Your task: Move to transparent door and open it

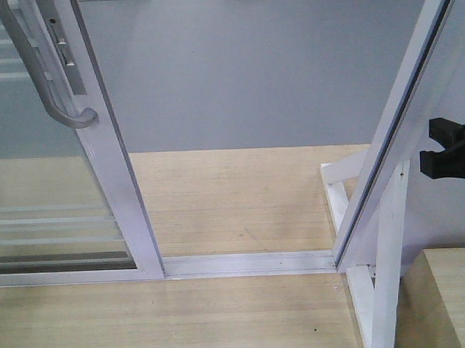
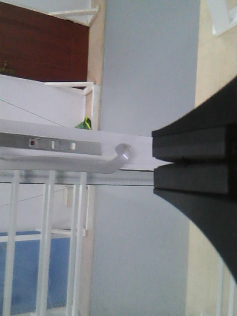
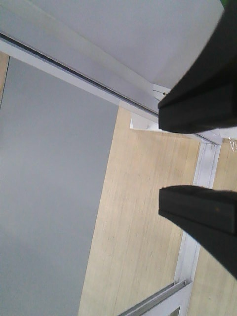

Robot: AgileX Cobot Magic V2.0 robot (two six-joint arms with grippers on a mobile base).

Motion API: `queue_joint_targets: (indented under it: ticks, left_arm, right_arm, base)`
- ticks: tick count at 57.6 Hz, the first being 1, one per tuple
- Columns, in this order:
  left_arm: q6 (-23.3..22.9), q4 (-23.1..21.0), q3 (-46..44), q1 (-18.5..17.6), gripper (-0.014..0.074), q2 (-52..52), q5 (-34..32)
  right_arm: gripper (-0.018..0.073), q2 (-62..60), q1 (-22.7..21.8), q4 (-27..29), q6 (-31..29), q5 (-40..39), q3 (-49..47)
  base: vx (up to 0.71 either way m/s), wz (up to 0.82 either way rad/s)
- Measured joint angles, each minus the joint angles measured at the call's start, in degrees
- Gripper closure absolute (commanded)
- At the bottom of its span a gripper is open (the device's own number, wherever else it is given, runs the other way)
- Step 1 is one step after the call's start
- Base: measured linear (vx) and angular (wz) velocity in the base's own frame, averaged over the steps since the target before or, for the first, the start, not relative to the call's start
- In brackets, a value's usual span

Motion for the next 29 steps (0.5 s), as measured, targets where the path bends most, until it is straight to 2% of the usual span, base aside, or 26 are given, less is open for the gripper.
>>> queue_joint_targets:
  ticks: [29]
  left_arm:
    - [0.4, 0.1, 1.5, -0.4, 0.0603, -0.2, -2.2]
  right_arm:
    - [0.0217, 0.0, 0.0, 0.0, 0.0, 0.1, 0.0]
  base:
    - [0.00, 0.00]
